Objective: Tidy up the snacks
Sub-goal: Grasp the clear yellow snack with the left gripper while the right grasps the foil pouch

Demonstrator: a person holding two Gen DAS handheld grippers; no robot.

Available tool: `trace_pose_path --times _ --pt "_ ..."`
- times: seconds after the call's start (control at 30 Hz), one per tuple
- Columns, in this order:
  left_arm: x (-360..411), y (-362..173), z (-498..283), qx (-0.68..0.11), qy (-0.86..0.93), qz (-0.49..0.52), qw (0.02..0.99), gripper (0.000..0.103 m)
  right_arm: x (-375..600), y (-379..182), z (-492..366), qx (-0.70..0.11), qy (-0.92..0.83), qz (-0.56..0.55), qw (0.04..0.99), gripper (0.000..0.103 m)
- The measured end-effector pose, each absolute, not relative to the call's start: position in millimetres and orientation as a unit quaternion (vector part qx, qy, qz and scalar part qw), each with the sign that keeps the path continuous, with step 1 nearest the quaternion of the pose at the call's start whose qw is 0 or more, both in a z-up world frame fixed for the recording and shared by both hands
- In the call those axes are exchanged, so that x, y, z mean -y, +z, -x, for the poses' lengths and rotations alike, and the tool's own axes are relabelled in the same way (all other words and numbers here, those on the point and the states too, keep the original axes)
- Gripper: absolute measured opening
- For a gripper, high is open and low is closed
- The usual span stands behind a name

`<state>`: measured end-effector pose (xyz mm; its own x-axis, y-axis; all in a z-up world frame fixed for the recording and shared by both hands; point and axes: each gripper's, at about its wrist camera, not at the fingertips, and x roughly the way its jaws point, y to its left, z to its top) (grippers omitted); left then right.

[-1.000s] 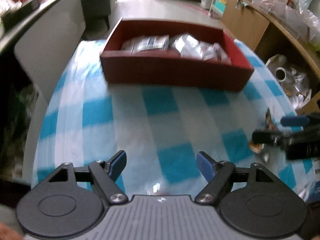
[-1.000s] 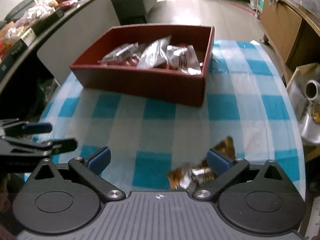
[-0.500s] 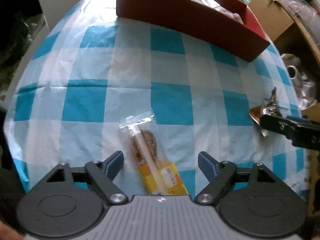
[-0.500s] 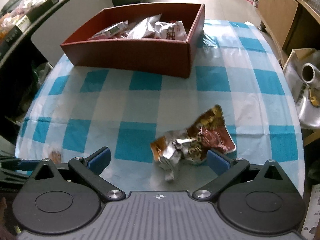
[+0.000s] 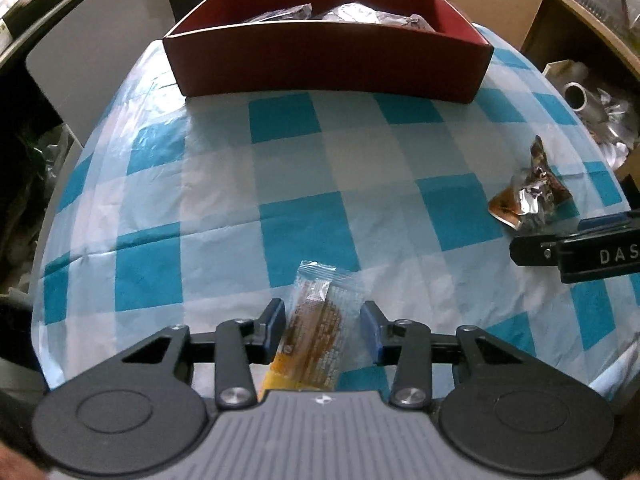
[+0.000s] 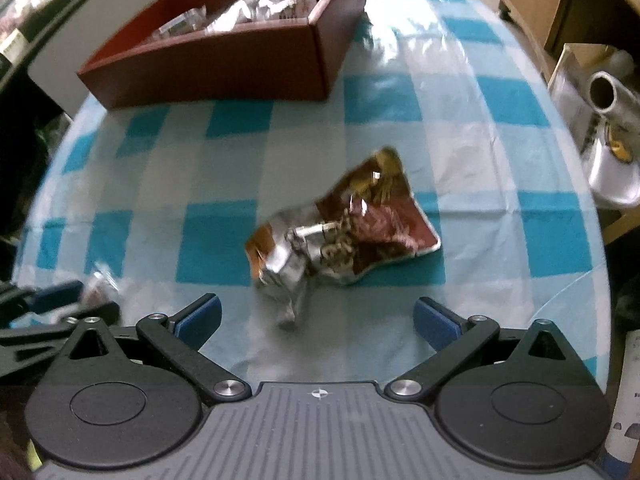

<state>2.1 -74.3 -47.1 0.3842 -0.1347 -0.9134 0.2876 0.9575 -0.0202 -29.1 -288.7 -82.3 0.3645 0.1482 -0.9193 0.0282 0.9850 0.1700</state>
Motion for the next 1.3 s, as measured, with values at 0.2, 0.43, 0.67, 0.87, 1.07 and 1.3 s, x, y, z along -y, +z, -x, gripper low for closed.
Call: trace_pose_path --times 0.2,0.43,0.67,0.87,1.07,1.3 --pt "62.4 -43.5 -10.8 -0.56 -0.14 -0.038 0.816 0.033 292.8 -83.1 33.4 -0.545 0.016 -0.105 0.831 0.103" --pt "55.9 -43.1 -13.0 -0.564 -0.157 -0.02 0.811 0.034 286.8 -86.3 41.3 -0.514 -0.004 -0.083 0.854 0.103" --pt "49.9 -43.3 -15.0 -0.572 -0.17 -0.002 0.803 0.035 291.8 -81.9 27.1 -0.505 -0.052 -0.136 0.851 0.103" --pt "47.4 -43.7 -18.0 -0.574 -0.176 0.006 0.8 0.035 274.4 -84.8 -3.7 -0.522 -0.062 -0.082 0.847 0.102" --pt "44.8 -43.2 -16.7 -0.577 -0.192 0.0 0.794 0.044 253.7 -81.8 -4.2 -0.511 -0.034 -0.02 0.859 0.089" --pt "68.7 -46.6 4.8 -0.55 -0.192 -0.084 0.809 0.058 255.3 -84.3 7.9 -0.521 -0.012 -0.021 0.853 0.099"
